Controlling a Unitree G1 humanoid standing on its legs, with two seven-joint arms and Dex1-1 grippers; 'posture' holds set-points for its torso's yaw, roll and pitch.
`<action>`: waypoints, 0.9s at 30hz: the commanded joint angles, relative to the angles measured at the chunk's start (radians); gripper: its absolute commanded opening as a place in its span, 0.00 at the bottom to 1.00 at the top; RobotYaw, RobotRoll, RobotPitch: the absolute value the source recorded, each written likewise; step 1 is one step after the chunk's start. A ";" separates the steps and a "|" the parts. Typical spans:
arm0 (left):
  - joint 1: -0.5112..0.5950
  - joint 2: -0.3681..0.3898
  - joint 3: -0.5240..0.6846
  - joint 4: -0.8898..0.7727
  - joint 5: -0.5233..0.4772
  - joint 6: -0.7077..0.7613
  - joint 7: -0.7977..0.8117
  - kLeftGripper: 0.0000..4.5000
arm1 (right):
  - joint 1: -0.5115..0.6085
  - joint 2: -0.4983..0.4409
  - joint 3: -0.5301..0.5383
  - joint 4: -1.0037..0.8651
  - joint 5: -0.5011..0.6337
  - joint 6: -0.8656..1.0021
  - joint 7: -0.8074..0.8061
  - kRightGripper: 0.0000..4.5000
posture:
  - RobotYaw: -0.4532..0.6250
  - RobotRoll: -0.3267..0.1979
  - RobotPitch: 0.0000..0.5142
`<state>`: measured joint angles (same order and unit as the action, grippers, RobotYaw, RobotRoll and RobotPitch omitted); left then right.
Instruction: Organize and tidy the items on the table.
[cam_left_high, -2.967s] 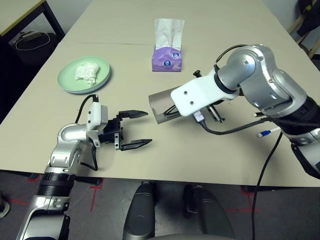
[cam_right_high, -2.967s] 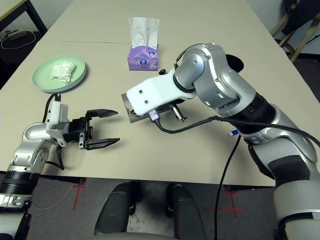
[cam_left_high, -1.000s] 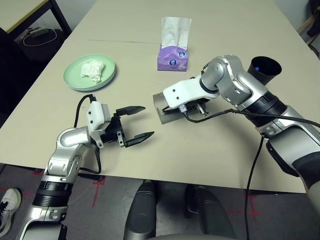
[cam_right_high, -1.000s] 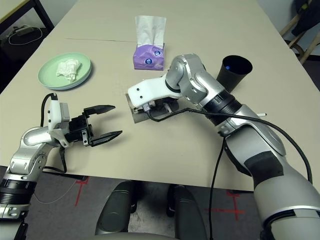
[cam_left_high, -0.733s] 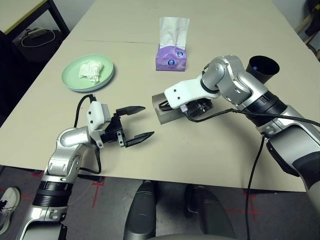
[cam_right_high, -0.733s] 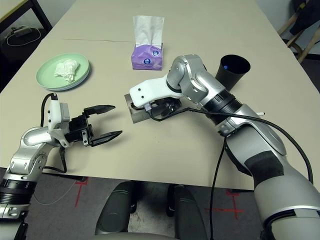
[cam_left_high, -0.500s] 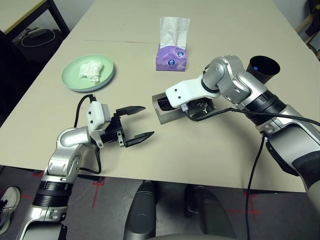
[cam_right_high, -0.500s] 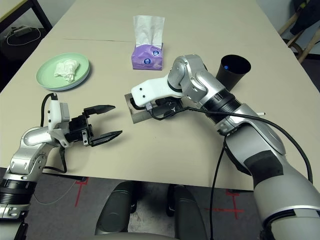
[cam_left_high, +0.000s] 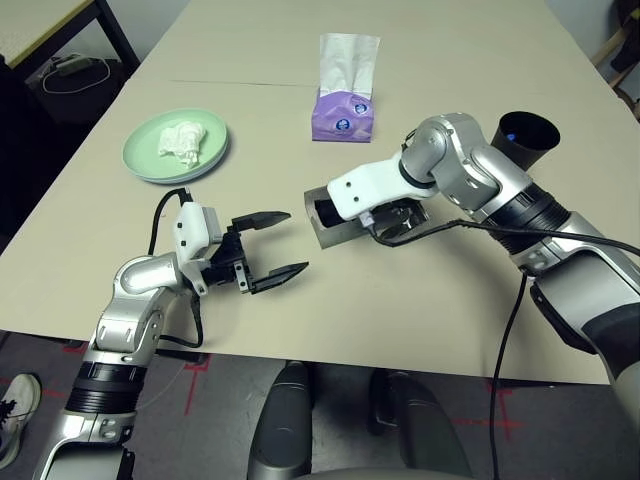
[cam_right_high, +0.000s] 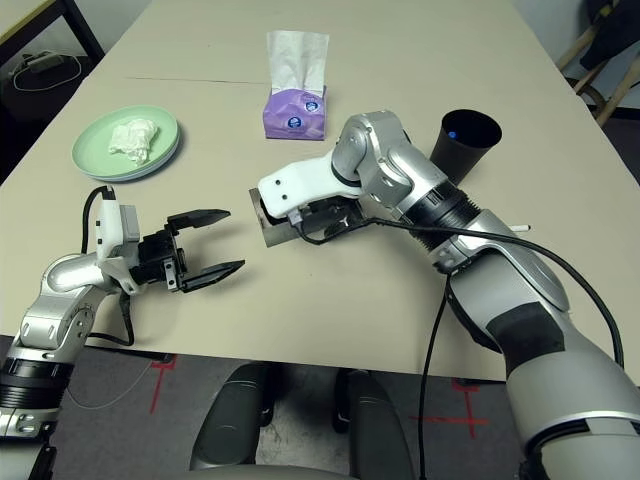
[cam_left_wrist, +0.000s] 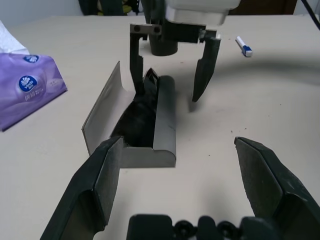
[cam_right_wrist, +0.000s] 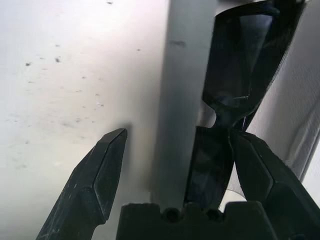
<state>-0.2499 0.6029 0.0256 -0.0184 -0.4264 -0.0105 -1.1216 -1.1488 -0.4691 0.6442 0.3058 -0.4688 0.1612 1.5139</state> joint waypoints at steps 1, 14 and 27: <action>0.003 -0.001 -0.004 0.007 0.011 -0.009 -0.003 1.00 | 0.024 -0.014 -0.001 -0.053 0.005 0.013 0.018 0.99 | 0.70 0.62 0.35; -0.036 0.002 -0.010 0.048 0.008 -0.011 -0.029 1.00 | -0.030 0.003 -0.049 0.045 -0.021 0.061 -0.115 0.99 | 0.66 0.62 0.35; -0.093 0.005 0.005 0.126 0.011 -0.013 -0.038 1.00 | -0.003 -0.074 -0.279 -0.200 0.179 0.388 -0.059 0.99 | 0.62 0.62 0.30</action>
<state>-0.3336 0.6058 0.0237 0.0851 -0.4260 -0.0153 -1.1561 -1.1815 -0.5277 0.4056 0.1553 -0.3392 0.4855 1.4386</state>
